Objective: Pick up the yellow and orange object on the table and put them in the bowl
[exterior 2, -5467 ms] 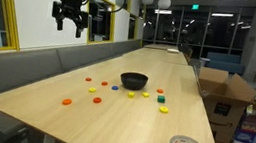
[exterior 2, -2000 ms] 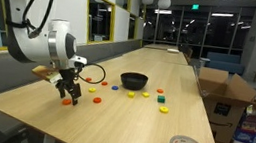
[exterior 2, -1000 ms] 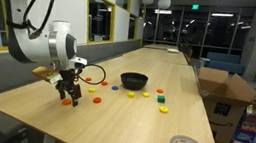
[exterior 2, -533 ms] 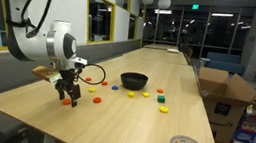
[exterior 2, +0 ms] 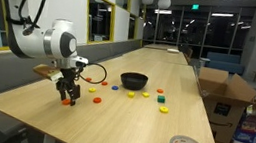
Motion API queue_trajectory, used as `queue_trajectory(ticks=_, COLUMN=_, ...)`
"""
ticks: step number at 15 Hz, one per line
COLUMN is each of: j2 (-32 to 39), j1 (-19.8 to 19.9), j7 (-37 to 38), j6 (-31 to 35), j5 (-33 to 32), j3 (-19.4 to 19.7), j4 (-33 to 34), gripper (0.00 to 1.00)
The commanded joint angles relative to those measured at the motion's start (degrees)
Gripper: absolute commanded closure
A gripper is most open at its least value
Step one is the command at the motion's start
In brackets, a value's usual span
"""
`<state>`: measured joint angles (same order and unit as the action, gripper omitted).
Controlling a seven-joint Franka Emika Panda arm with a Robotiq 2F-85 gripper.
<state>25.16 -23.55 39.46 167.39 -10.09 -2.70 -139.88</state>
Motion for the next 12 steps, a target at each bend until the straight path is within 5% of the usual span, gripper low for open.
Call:
queue_trajectory(ticks=1, j2=-1.4, j1=-1.8, j7=-2.2, j6=-0.9, j5=2.4, j3=1.4, j4=-0.5, gripper=0.58)
queue_trajectory(ticks=4, j2=-1.9, j1=-2.1, j7=-2.0, j6=-1.3, j5=2.2, j3=1.7, j4=-0.6, gripper=0.77)
queue_trajectory(ticks=12, j2=-3.6, j1=-3.9, j7=-0.1, j6=-3.2, j5=0.4, j3=5.5, j4=1.1, gripper=0.73)
